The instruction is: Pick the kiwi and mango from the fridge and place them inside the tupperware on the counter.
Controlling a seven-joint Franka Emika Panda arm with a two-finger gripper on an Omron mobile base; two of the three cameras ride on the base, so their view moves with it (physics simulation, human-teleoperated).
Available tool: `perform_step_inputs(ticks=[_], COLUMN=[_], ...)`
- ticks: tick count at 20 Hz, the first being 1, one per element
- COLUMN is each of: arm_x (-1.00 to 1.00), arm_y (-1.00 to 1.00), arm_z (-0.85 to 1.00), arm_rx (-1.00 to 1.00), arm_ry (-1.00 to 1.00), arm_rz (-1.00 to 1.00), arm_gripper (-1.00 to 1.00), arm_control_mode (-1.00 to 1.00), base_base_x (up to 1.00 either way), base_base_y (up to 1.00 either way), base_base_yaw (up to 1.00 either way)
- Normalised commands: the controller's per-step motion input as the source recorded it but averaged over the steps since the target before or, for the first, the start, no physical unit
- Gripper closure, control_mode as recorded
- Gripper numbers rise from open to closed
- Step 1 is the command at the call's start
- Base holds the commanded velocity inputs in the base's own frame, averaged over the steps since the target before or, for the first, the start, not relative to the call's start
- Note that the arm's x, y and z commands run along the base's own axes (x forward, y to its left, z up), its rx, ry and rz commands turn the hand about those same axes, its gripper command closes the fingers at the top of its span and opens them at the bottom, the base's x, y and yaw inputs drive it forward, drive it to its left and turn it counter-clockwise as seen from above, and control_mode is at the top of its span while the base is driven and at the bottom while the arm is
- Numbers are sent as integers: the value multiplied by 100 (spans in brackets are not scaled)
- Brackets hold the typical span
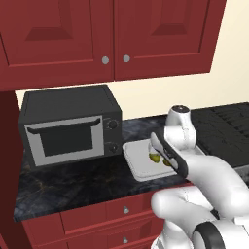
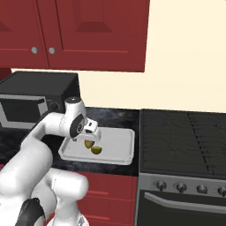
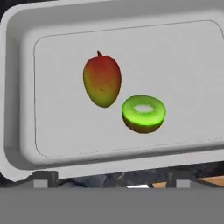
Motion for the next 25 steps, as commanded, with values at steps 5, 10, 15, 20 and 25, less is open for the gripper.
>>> perform_step_inputs(ticks=[5,10,15,20,25], arm_x=[-100,-100,-100,-88,-43], arm_y=[-50,-62,-54,-30,-9], arm_z=[49,51,57,59,29], arm_rx=[0,0,0,0,0], arm_ry=[0,-3,-17,-22,-18], arm_rz=[-6,-7,-1,0,0], arm_gripper=[-100,-100,-100,-100,-100], arm_control_mode=[-100,-100,-100,-100,-100], base_base_x=[0,0,0,0,0], base_base_y=[0,0,0,0,0], base_base_yaw=[0,0,0,0,0])
